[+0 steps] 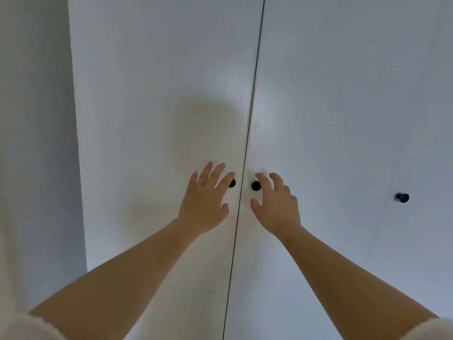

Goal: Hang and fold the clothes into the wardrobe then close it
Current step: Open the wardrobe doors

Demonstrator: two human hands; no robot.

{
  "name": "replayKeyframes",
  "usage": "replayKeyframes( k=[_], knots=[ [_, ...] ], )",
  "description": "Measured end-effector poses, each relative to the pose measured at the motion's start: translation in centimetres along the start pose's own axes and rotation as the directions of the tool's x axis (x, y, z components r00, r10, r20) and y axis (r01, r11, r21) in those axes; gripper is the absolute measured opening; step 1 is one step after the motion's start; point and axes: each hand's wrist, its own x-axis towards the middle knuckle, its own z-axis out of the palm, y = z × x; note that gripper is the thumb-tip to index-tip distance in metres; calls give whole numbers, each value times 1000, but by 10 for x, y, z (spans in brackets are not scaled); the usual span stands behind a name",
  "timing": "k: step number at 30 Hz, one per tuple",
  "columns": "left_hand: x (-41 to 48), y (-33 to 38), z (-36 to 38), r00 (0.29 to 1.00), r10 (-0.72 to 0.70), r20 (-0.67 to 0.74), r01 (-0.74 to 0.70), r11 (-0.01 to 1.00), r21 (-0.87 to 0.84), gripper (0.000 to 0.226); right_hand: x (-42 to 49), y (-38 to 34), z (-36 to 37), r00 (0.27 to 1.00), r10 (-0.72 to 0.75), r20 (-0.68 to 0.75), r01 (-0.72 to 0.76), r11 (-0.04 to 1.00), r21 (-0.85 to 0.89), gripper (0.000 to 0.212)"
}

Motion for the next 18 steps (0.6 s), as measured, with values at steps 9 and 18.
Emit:
replayKeyframes(
  k=[9, 18],
  knots=[
    [24, -22, 48, 1000, 26, 1, -26, 999, -34, 64, 39, 1, 41, 995, 99, 19, -100, 986, 137, 49],
    [11, -4, 44, 989, -94, -114, 52, 943, -328, 51, 29, 4, 33, 995, 98, 0, -96, 975, 200, 33]
  ],
)
